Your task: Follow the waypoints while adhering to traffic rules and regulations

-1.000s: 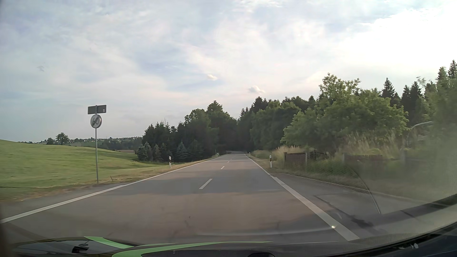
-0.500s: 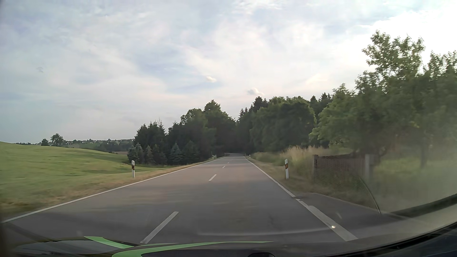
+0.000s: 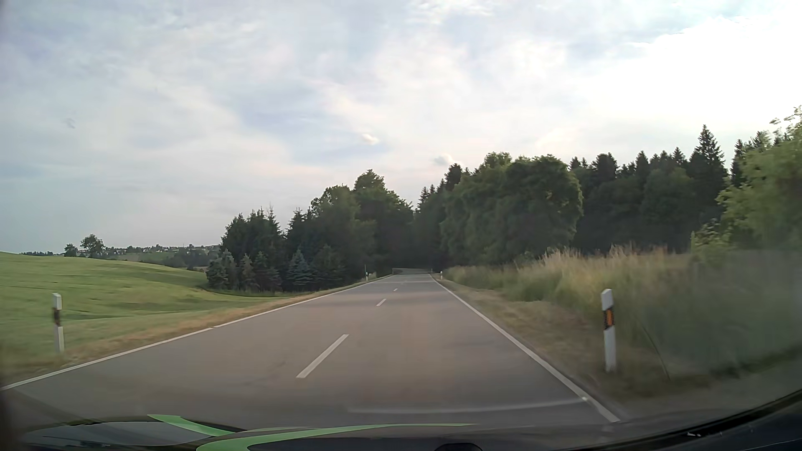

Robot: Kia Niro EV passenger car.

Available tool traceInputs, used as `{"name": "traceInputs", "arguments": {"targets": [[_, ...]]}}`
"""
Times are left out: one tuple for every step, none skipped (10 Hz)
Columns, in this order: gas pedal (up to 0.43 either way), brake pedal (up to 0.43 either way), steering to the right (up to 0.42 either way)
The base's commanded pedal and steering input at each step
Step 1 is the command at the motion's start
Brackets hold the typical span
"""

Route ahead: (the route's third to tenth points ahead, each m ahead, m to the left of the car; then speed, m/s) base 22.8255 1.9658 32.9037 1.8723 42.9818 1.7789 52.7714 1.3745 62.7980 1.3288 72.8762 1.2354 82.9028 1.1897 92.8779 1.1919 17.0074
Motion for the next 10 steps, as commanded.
{"name": "traceInputs", "arguments": {"targets": [[0.299, 0.000, -0.003], [0.299, 0.000, -0.003], [0.299, 0.000, -0.003], [0.299, 0.000, -0.003], [0.299, 0.000, -0.003], [0.299, 0.000, -0.002], [0.299, 0.000, -0.002], [0.299, 0.000, -0.001], [0.299, 0.000, -0.001], [0.299, 0.000, -0.001]]}}
